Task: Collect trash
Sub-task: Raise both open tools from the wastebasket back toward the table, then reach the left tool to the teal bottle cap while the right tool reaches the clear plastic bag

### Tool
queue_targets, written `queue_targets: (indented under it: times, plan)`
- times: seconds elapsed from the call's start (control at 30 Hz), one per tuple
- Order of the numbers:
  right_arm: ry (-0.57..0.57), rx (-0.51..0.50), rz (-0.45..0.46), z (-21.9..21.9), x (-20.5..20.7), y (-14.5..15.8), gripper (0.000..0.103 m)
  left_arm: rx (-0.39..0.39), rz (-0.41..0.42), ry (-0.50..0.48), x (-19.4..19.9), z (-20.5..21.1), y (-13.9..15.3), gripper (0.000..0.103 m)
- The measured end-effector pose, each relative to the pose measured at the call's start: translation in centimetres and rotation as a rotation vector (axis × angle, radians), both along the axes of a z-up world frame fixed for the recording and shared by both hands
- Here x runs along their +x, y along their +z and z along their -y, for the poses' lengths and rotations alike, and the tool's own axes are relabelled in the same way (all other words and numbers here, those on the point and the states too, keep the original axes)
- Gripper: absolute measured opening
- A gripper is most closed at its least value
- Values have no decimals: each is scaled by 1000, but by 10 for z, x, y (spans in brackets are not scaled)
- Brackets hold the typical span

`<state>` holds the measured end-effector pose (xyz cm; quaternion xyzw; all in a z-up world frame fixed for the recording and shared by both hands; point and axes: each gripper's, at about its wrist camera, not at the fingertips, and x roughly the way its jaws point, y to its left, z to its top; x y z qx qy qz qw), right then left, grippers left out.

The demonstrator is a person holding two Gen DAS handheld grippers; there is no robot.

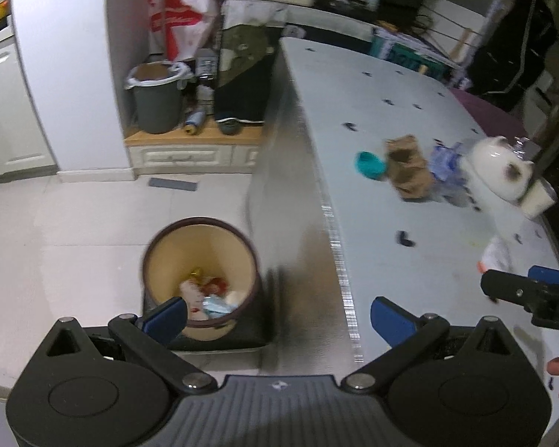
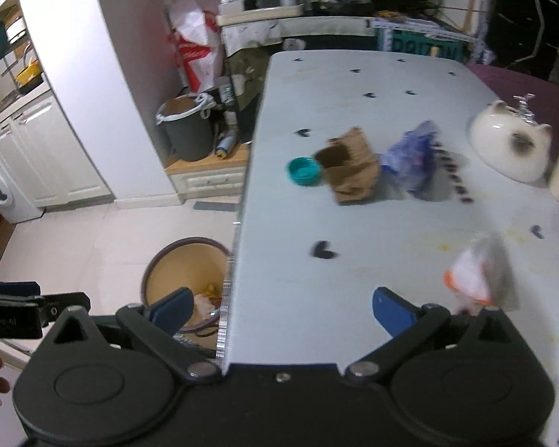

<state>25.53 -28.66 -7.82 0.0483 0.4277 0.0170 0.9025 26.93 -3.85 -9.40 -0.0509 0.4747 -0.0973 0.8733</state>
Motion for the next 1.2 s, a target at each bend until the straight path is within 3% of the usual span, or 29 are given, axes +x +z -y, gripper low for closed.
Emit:
queue_targets:
  times: [0.37,0.7,0.83,1.03,1.2]
  plan:
    - [-72,-8,19,95,-18,-5,103,-27,51,-36,-6,99,6,103]
    - [-136,15,27,161,-15,-26,103,-54,94,-42,5,156,12,103]
    - [-140,62,79,173,-9,-33,103,-50,117,-41,22,168,16,103]
    - [-160,22,98,174,6,-46,103,-53,155,-72,64,185,21,103]
    - [-150,8,72,176,15,-58,103,-98,184,-160,106,196,6,103]
